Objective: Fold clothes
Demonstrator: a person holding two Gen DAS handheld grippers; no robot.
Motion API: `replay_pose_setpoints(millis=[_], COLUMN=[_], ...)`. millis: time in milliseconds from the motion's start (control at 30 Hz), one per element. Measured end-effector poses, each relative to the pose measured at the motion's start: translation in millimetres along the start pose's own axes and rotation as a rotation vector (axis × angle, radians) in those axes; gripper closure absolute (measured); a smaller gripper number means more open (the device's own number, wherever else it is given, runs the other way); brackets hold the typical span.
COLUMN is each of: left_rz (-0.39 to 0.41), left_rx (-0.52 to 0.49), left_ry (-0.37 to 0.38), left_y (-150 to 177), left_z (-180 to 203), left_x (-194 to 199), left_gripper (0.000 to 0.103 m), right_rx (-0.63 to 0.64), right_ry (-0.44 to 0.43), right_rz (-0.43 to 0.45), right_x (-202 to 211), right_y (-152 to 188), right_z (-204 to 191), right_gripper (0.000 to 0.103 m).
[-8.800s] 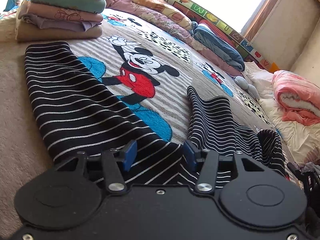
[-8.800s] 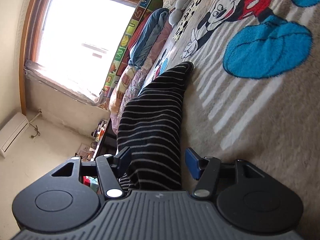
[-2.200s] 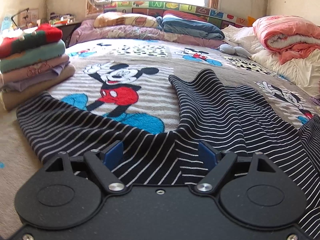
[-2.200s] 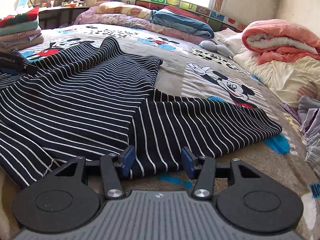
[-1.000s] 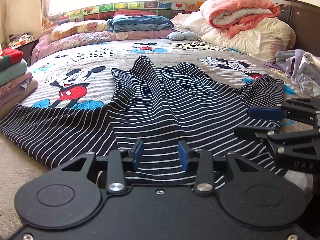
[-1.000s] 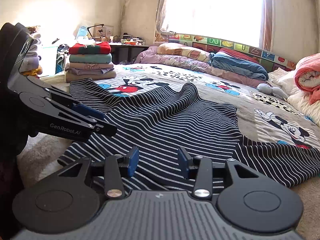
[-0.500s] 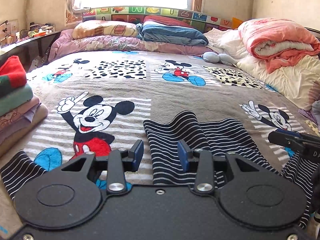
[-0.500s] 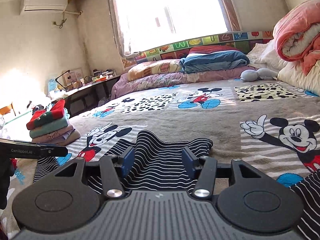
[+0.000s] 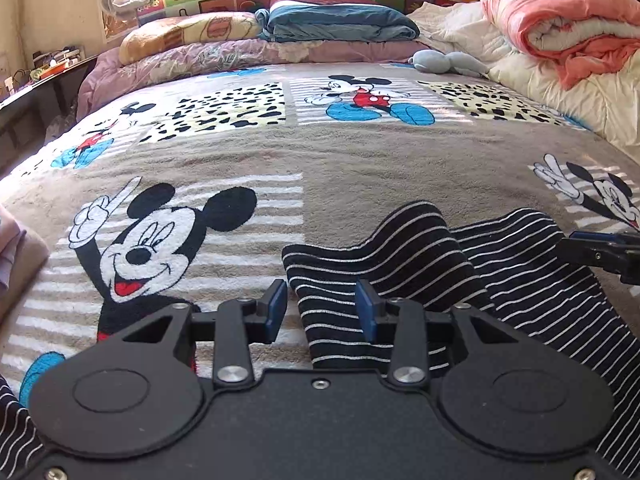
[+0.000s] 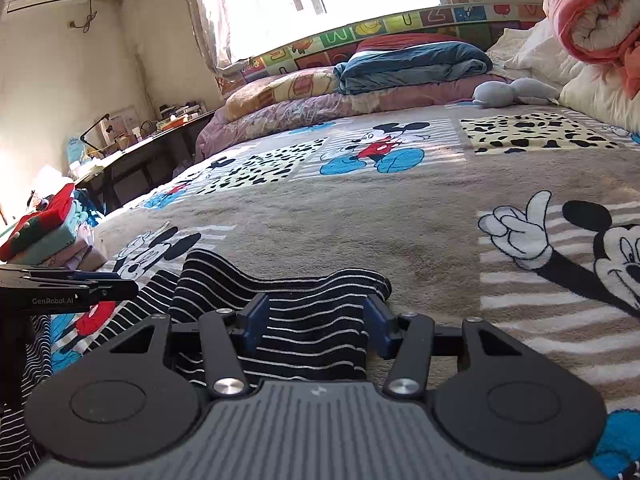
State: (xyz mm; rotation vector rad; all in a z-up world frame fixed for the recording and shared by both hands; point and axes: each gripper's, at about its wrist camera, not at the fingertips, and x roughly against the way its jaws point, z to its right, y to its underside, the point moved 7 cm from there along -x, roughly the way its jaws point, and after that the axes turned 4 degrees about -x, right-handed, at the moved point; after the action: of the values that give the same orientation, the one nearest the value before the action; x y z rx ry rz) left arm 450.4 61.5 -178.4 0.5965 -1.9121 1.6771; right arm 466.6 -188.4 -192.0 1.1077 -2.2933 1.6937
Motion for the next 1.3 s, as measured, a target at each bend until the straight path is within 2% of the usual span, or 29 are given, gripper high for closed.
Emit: replay_pose_setpoints(millis=[167,367,400,533,600,733,900,967,1100,1167,1200,1300], left_rz=[-0.005,-0.017,-0.02,-0.033,-0.007,0.057,0.012,0.008,0.027,0.033,0.031,0.001], left_rx=[-0.047,-0.109,-0.12,-0.131,-0.036,0.206,0.508,0.556,0.578,0.573,0.566,0.517], left_ry=[0.007,-0.008,-0.011,-0.011,0.027,0.077,0.176,0.192,0.206,0.228,0.236,0.235], left_y=[5,6,6,11,6,-2,21,21,15,11,9,9], left_z=[5,11,12,12,0,-41,-79,-85,-89,-87,-86,-77], left_x=[-10,-15,-17,-26,-20,-5,-25,-26,-17,-14,-15,-21], left_gripper=[0.067,0.066,0.068,0.088,0.097,0.098,0.098,0.097,0.096,0.089,0.082,0.08], right_rx=[-0.047,-0.007,0.001,0.009,0.002,-0.037,-0.099,-0.1,-0.166,-0.21,-0.231,-0.29], right_ry=[-0.002,0.001,0.0,-0.005,-0.004,0.024,0.043,0.045,-0.004,-0.035,-0.055,-0.098], right_rz=[-0.012,-0.031,-0.036,-0.061,-0.066,-0.068,-0.064,-0.064,-0.076,-0.087,-0.097,-0.119], right_x=[-7,-12,-13,-20,-20,-22,-22,-22,-22,-23,-24,-32], right_y=[7,11,12,14,15,16,17,17,16,13,11,1], right_z=[9,3,3,2,3,12,23,23,31,36,38,42], right_gripper=[0.05,0.05,0.05,0.054,0.059,0.078,0.083,0.083,0.081,0.079,0.074,0.063])
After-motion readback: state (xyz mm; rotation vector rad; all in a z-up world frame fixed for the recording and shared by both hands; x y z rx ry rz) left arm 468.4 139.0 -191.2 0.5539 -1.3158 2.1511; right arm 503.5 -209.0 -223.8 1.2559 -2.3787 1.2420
